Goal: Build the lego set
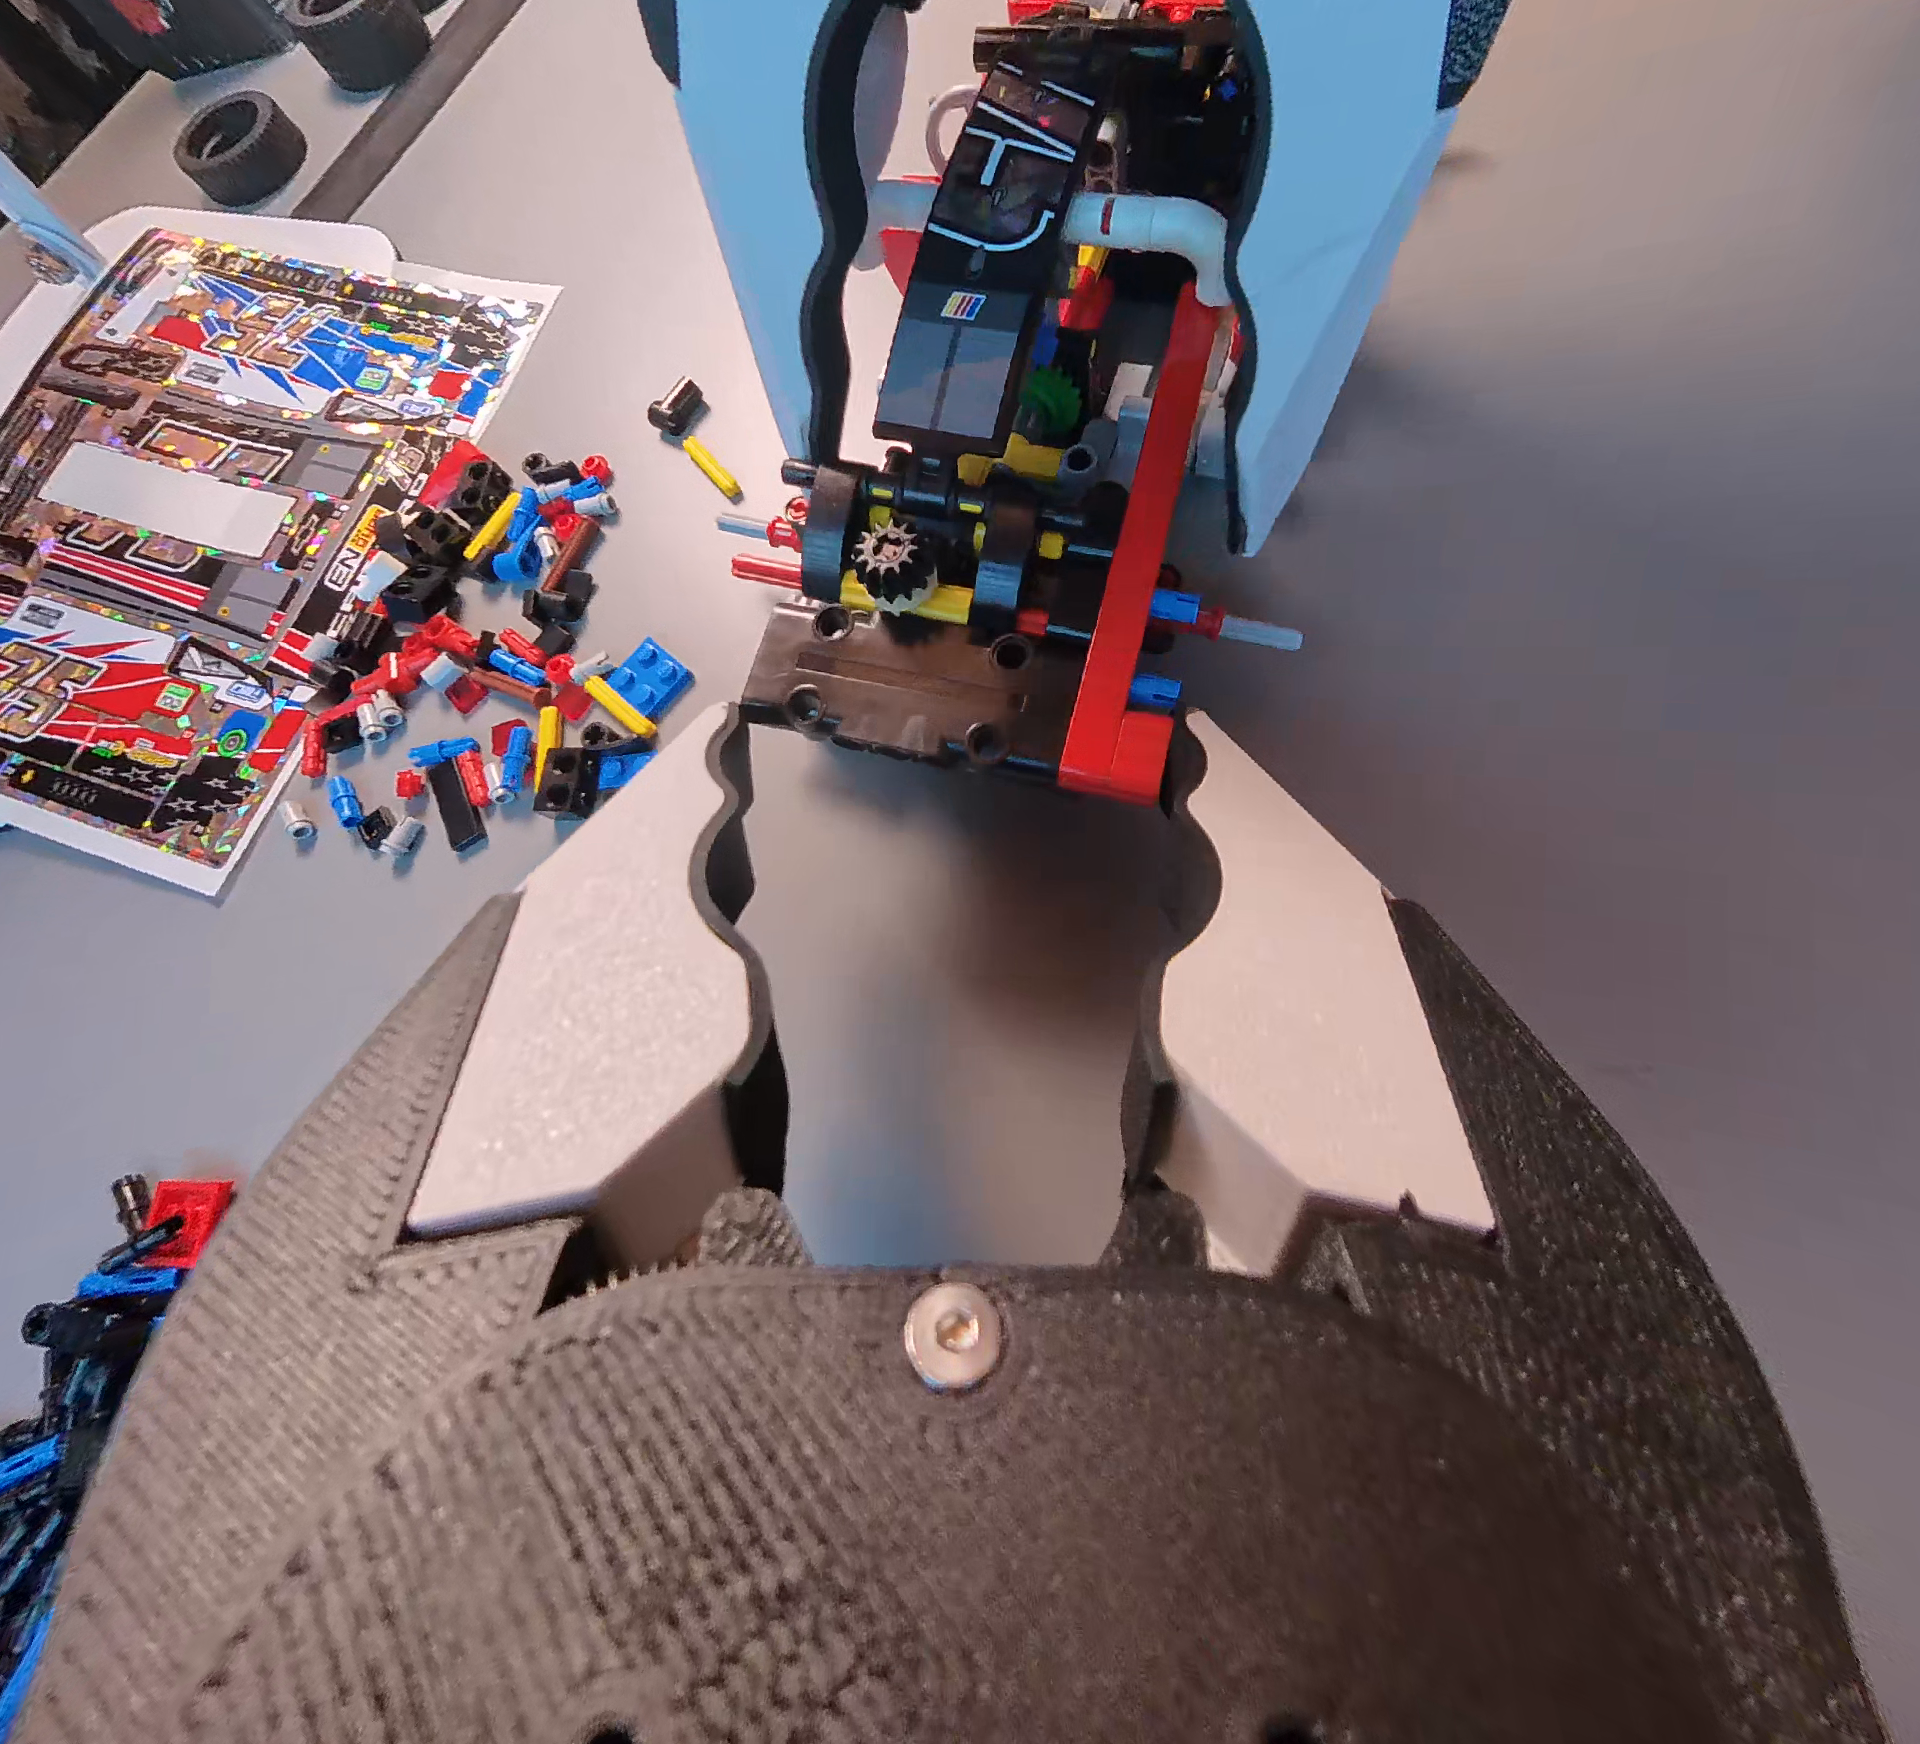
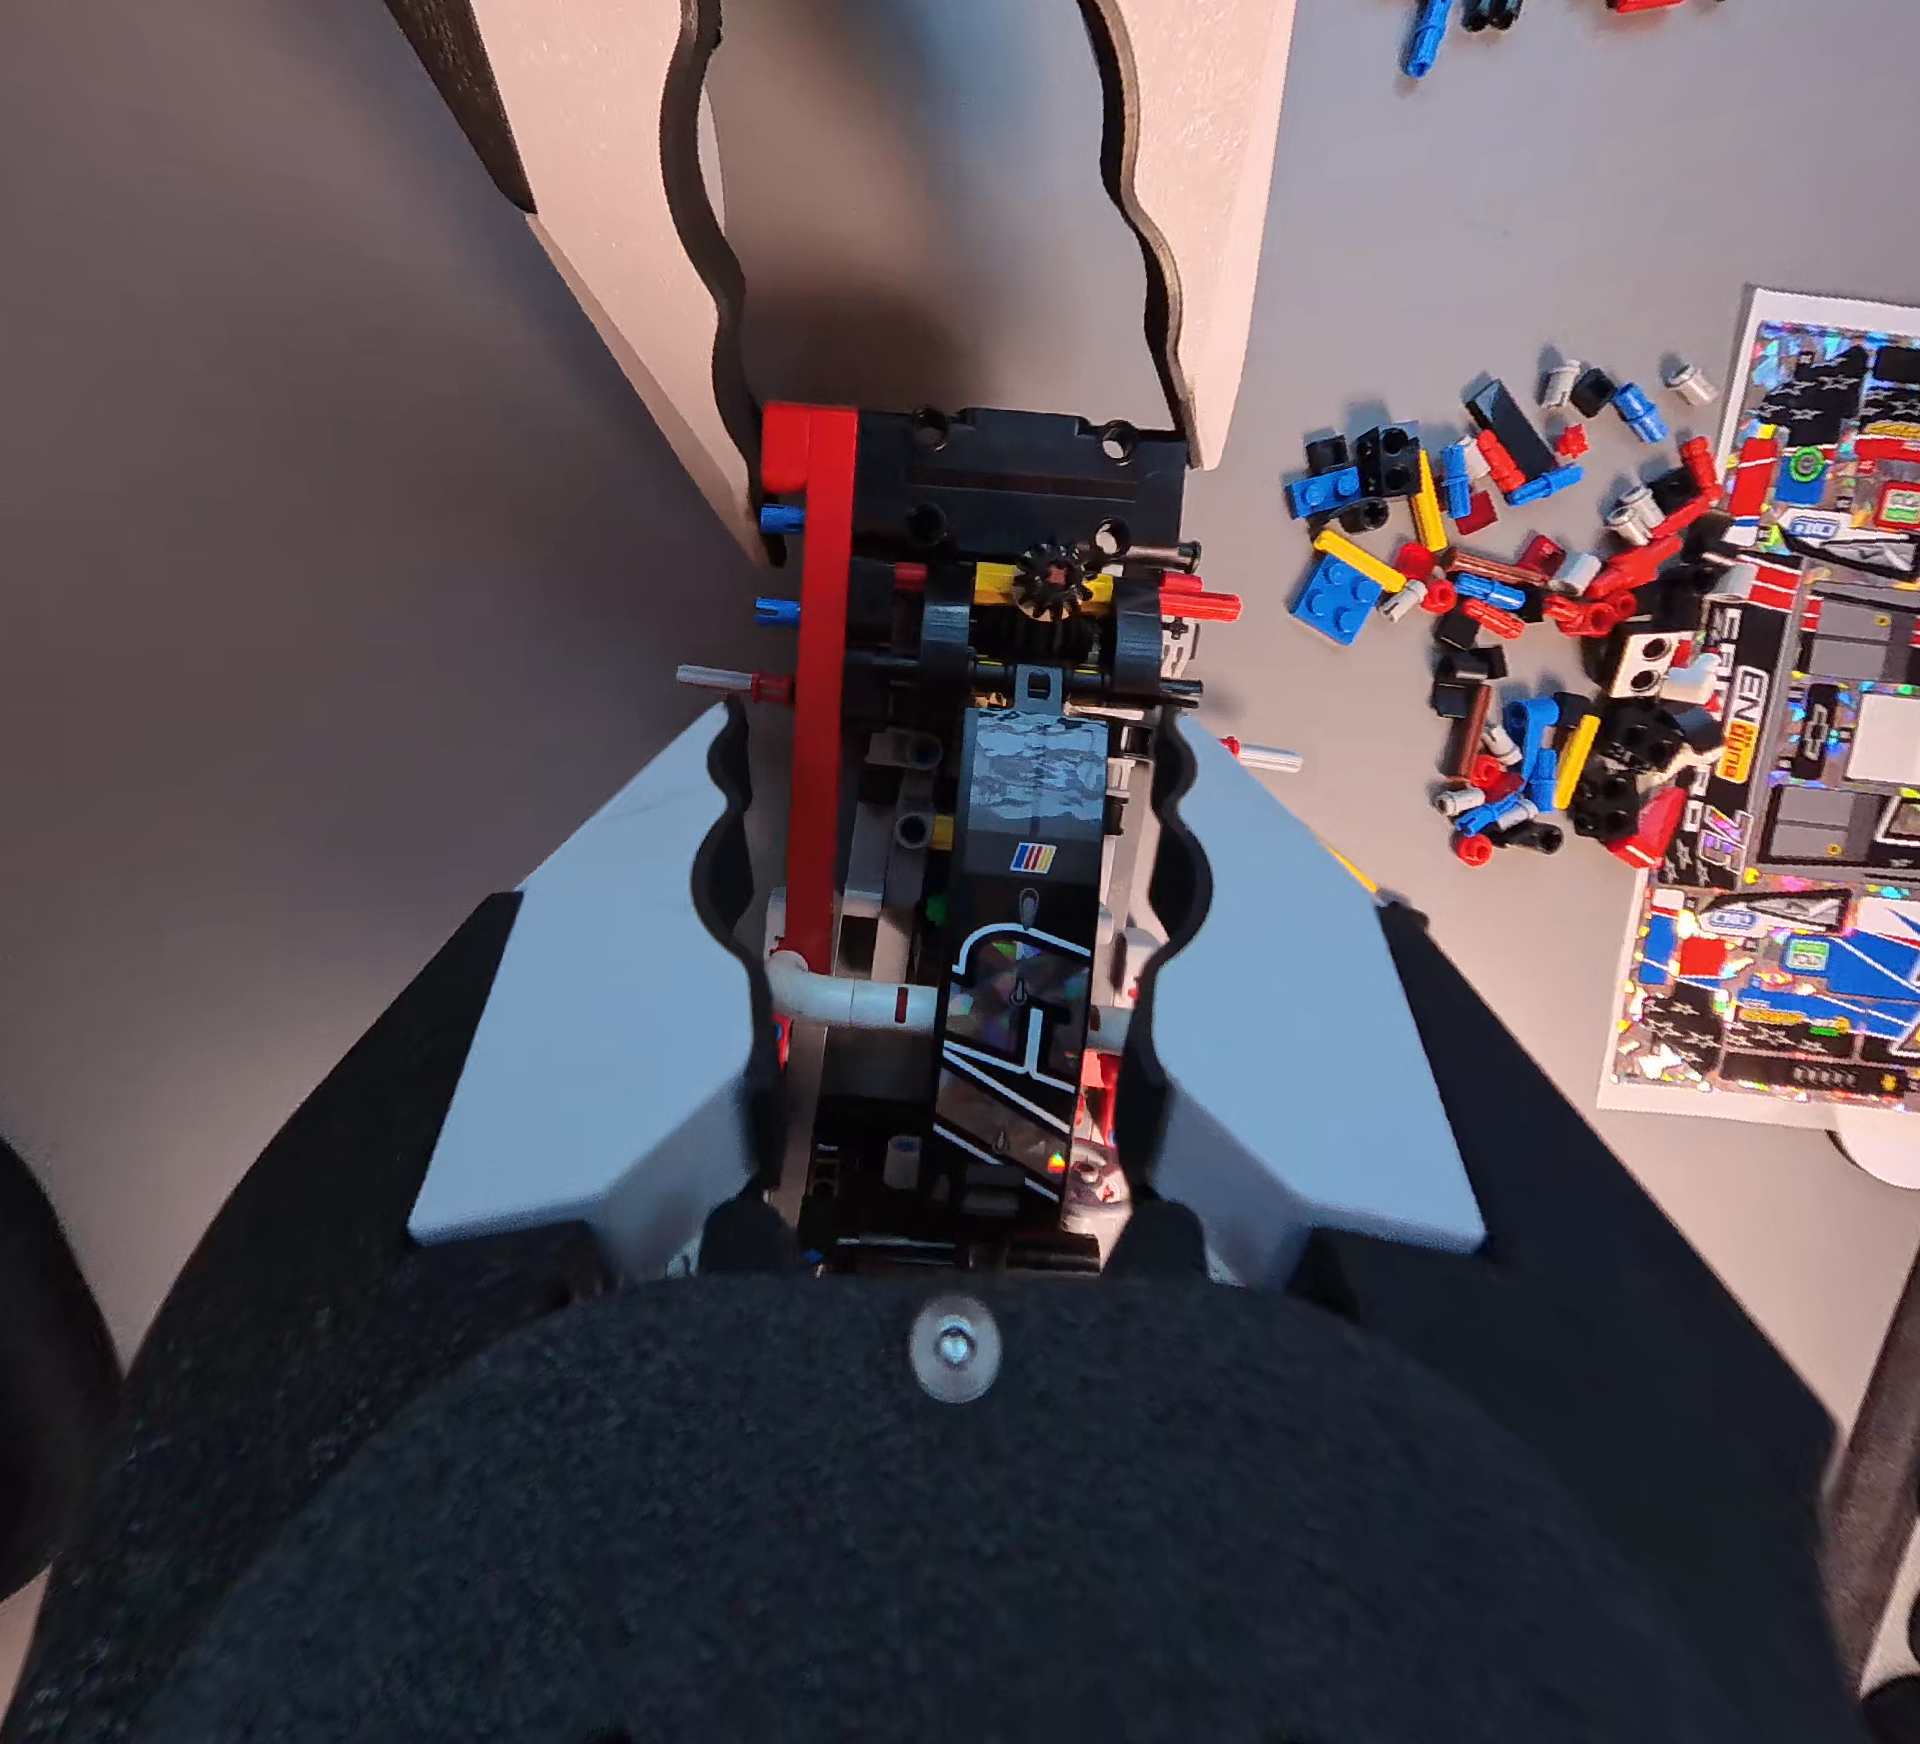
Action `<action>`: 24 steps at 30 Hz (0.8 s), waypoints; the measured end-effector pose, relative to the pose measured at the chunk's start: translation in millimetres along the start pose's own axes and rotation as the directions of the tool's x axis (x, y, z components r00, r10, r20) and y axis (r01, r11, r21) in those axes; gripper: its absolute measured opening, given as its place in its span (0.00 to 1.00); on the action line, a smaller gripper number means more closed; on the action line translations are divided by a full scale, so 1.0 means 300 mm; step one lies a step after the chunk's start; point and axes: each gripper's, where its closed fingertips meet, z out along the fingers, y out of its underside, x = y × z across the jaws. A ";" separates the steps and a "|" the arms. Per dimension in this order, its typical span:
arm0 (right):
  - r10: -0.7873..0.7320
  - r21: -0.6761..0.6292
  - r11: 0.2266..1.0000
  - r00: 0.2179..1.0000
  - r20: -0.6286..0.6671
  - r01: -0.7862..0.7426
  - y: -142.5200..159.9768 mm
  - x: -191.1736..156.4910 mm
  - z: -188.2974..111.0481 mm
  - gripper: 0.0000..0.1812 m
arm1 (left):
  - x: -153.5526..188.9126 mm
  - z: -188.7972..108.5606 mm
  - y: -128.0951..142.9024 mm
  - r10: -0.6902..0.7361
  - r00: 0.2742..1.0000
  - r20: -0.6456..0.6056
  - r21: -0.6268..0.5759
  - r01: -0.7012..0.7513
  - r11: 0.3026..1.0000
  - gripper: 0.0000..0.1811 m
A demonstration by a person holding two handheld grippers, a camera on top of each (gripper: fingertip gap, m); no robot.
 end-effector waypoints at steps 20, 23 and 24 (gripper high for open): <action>-0.017 0.040 0.999 1.000 0.026 0.016 -0.041 0.017 0.031 0.43 | 0.002 -0.002 0.000 0.025 0.998 -0.052 0.067 -0.022 0.998 0.43; -0.018 0.017 1.000 1.000 0.023 0.018 -0.042 0.018 0.031 0.42 | 0.003 -0.001 0.000 0.035 0.998 -0.051 0.080 -0.031 0.996 0.43; -0.021 0.006 1.000 1.000 0.019 0.021 -0.041 0.018 0.031 0.42 | 0.004 0.000 0.000 0.023 0.998 -0.061 0.086 -0.018 0.996 0.43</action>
